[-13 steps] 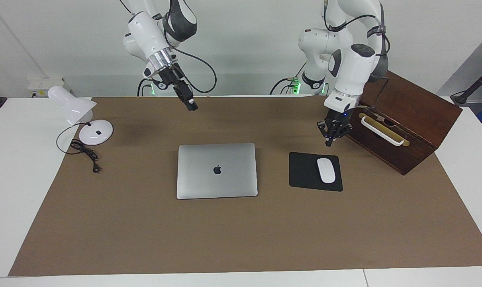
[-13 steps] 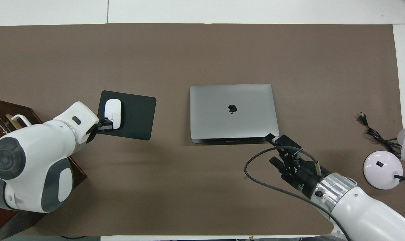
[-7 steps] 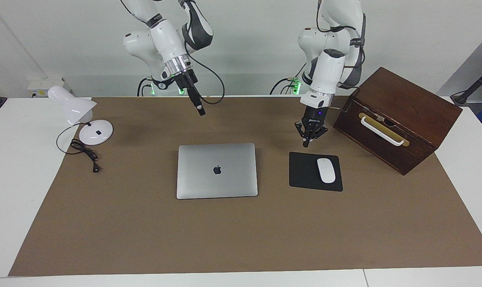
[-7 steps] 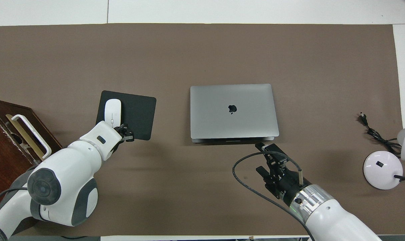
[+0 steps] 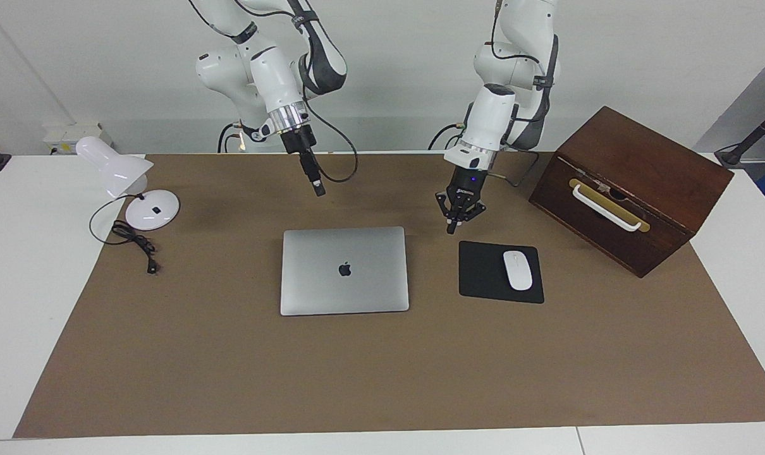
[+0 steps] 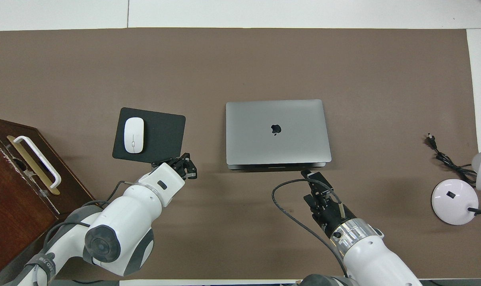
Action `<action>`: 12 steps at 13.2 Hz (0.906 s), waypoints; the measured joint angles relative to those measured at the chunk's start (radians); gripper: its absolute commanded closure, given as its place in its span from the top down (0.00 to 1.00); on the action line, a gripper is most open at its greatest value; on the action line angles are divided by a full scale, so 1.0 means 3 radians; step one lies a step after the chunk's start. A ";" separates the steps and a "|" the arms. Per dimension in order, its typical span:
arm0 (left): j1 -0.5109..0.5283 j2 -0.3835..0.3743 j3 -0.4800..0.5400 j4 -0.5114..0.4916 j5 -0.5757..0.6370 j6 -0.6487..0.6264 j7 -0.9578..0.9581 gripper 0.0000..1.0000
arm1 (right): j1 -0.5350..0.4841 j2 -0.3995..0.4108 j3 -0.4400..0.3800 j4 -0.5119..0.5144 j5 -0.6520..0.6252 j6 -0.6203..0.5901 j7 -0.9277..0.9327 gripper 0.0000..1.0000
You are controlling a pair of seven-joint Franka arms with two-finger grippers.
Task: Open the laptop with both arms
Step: 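Bring both grippers to the front edge of the silver laptop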
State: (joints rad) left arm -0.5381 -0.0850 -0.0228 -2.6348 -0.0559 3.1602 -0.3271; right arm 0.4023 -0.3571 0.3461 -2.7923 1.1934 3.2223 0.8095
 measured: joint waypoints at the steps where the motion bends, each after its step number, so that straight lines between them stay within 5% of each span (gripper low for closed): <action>1: -0.0058 0.0048 -0.0001 -0.0009 0.0000 0.0101 -0.0004 0.00 | 0.0000 0.0018 -0.0001 0.0000 0.0085 0.0000 -0.0108 0.99; 8: -0.0405 0.0606 0.0002 -0.0047 -0.0022 0.0977 -0.0044 0.00 | -0.0009 0.0267 -0.0009 0.0086 0.0279 0.0000 -0.0429 0.99; 12: -0.0559 0.0710 0.0007 -0.0018 -0.0135 0.1076 -0.0045 0.00 | -0.0016 0.0465 -0.0015 0.0187 0.0279 0.0028 -0.0446 0.99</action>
State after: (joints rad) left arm -0.7057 0.1279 -0.0208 -2.6401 -0.0964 3.4830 -0.3406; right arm 0.3973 -0.2177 0.3416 -2.7361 1.2772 3.2307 0.6757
